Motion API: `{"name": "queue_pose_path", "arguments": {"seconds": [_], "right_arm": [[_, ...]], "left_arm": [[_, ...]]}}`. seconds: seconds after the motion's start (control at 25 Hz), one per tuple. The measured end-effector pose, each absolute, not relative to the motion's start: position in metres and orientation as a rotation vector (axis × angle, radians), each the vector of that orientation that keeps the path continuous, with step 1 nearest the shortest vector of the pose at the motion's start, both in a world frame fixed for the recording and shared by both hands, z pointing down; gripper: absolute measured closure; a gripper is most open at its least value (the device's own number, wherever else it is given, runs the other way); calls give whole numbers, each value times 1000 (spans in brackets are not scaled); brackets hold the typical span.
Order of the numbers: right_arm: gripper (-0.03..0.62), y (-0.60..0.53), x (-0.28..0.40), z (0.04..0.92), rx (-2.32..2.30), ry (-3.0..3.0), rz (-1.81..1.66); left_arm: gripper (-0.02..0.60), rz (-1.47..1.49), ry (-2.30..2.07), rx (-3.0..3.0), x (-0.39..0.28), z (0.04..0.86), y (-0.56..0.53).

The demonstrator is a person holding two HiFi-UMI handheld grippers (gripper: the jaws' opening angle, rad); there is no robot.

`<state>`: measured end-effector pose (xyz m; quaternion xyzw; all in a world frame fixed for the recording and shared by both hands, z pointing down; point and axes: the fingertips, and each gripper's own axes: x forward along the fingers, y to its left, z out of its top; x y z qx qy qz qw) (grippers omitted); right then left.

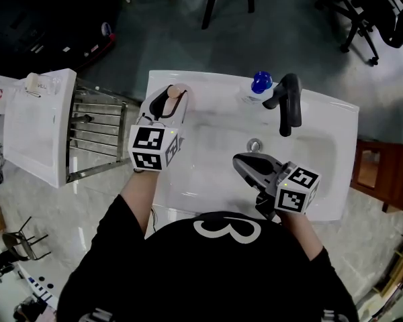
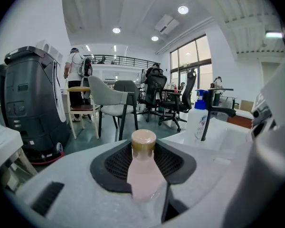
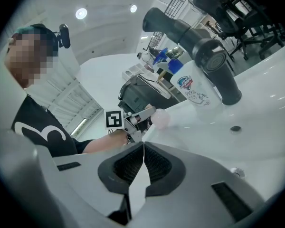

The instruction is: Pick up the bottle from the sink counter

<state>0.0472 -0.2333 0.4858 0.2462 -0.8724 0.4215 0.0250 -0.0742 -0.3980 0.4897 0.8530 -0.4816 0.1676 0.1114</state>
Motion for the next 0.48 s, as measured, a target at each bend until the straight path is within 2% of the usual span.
{"name": "queue_pose_path", "arguments": {"seconds": [0.48], "right_arm": [[579,-223,39,473,750,-2711,1243]], "left_arm": [[431,516,-1393,2456,-91,487,-370]]}}
